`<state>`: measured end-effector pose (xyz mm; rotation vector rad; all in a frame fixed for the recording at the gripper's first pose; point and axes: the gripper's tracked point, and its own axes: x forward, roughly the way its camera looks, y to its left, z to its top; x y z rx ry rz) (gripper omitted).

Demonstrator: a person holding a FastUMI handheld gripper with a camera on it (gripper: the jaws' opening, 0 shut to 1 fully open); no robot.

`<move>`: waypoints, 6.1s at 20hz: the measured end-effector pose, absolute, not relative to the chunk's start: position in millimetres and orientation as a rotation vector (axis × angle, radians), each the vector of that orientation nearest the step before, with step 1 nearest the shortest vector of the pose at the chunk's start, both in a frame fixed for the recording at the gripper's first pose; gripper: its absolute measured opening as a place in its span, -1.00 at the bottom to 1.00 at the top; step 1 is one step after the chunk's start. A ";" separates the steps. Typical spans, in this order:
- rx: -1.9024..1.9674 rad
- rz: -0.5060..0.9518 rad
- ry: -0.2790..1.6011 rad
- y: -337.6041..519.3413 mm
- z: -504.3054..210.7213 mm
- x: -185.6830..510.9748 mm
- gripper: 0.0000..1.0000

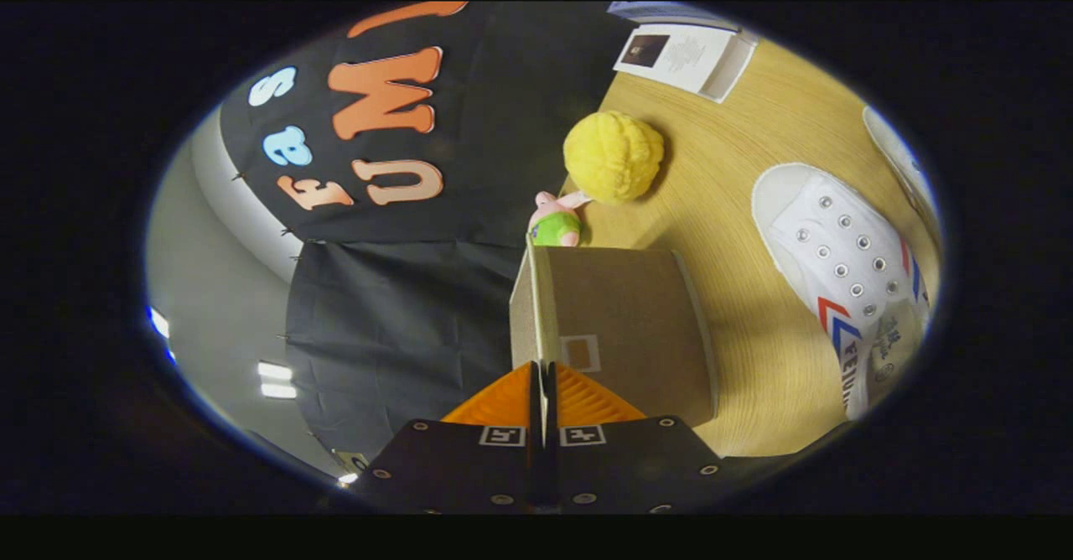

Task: Open the storage box then place both shoes into the box .Put the left shoe in first, then the right shoe, with the right side of both shoes facing outward in a uniform manner.

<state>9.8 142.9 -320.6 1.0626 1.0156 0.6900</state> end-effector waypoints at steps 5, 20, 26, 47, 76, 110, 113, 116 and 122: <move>0.974 0.715 0.986 157.8 -302.1 1.6 -0.99; 0.881 0.598 1.014 173.1 -323.8 -2.1 -0.97; 0.940 0.670 0.887 194.0 -246.6 15.7 -0.99; 0.589 0.852 0.797 408.4 -179.4 -10.6 -0.78; 0.135 0.176 0.353 61.2 -179.3 46.6 0.96; 0.198 -0.017 0.884 -34.7 -440.1 13.9 -0.96; 0.229 -0.025 0.848 -24.3 -418.3 16.8 -0.99; 0.218 0.007 0.813 -7.3 -390.3 20.4 -0.99; 0.344 0.034 0.700 35.3 -310.3 39.1 -0.99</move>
